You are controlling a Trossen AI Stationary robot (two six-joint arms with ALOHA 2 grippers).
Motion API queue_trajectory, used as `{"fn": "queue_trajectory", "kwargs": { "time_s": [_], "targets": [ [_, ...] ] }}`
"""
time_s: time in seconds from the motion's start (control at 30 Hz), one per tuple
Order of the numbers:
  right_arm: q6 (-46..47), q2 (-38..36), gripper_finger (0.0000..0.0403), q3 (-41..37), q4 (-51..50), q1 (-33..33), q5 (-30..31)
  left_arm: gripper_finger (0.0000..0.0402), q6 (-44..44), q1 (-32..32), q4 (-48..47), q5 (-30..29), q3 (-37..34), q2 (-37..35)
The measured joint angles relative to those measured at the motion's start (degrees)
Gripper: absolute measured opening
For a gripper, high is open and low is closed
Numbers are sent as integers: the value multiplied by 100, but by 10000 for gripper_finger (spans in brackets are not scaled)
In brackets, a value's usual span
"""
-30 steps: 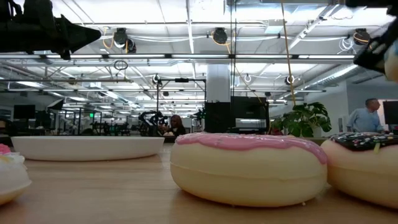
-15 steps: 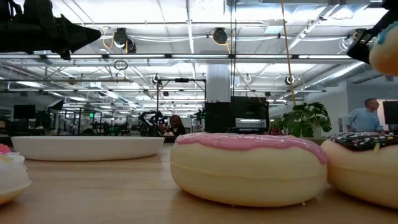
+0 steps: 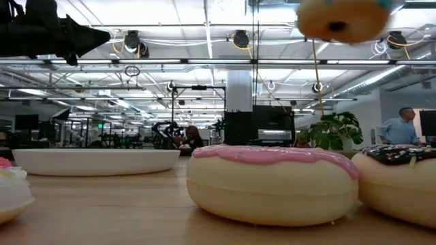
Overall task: Pick & Place donuts
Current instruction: Put the big blue donut into the gray plate
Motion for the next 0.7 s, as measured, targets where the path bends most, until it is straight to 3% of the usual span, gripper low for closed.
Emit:
{"fn": "queue_trajectory", "kwargs": {
  "time_s": [0.17,0.33,0.7],
  "targets": [
    [-478,153,13,1266,-1011,-211,19,19,40,0,-36,0,0,0],
    [-303,424,13,2116,-2078,-380,20,19,40,1,-43,2,0,0],
    [200,745,13,2292,-2634,-537,-2,19,103,1,-13,-11,0,0]
  ]
}}
